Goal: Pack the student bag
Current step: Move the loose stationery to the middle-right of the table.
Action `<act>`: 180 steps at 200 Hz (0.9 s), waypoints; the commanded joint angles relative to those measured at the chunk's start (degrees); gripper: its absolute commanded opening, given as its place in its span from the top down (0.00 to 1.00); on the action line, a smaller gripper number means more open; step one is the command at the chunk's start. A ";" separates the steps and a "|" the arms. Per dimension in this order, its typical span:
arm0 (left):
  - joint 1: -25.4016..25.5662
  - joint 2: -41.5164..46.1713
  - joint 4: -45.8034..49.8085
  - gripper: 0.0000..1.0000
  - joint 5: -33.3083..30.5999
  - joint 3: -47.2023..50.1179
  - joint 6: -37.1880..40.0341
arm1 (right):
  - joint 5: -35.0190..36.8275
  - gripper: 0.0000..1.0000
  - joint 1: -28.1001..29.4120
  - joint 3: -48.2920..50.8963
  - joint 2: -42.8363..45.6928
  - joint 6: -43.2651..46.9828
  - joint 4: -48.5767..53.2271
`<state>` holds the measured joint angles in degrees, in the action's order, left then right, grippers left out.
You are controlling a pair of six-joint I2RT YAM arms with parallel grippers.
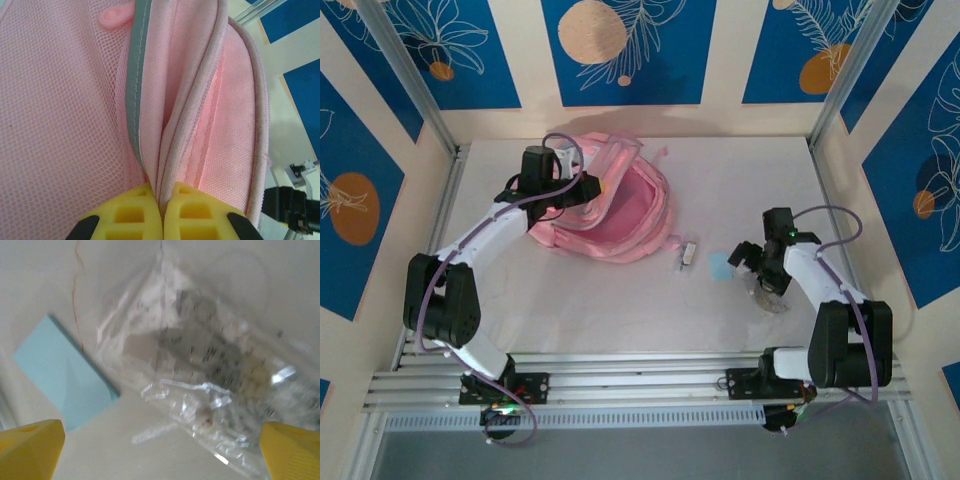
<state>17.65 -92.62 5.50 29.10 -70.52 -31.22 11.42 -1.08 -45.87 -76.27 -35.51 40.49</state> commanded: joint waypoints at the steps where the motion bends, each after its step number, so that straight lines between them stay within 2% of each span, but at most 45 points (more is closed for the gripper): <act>1: 0.56 2.35 -3.68 1.00 4.45 0.06 -0.50 | 2.58 0.01 -3.98 -2.66 -5.02 4.97 -0.39; 33: 0.61 2.53 -2.86 1.00 4.66 0.30 -0.25 | -1.46 0.00 -10.46 -3.81 -11.98 6.93 -5.59; 64: 0.62 2.91 -1.97 1.00 4.38 0.05 0.55 | -6.06 0.01 -12.13 -2.86 -13.26 6.15 -5.77; 92: 0.61 2.80 -3.00 1.00 4.50 0.54 0.18 | -11.56 0.00 -9.84 1.30 -8.67 2.45 -3.62; 119: 0.55 2.19 -4.13 1.00 5.52 0.47 -0.70 | -12.25 0.01 -5.23 4.66 -2.26 -2.23 -0.92; 148: 0.61 1.92 -5.76 1.00 6.31 0.86 -1.88 | -18.34 0.01 -0.94 8.42 1.69 -7.81 -2.87; 159: 0.56 2.09 -6.22 1.00 6.41 1.16 -2.12 | -16.77 0.00 1.36 8.44 1.78 -7.97 -2.69; 180: 0.61 2.44 -6.21 1.00 6.50 1.52 -2.18 | -7.79 0.00 3.39 5.45 0.16 -5.34 1.66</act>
<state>17.65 -92.62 3.75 30.68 -69.14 -32.51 -1.61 0.32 -38.24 -75.31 -40.40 37.60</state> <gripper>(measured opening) 0.058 0.995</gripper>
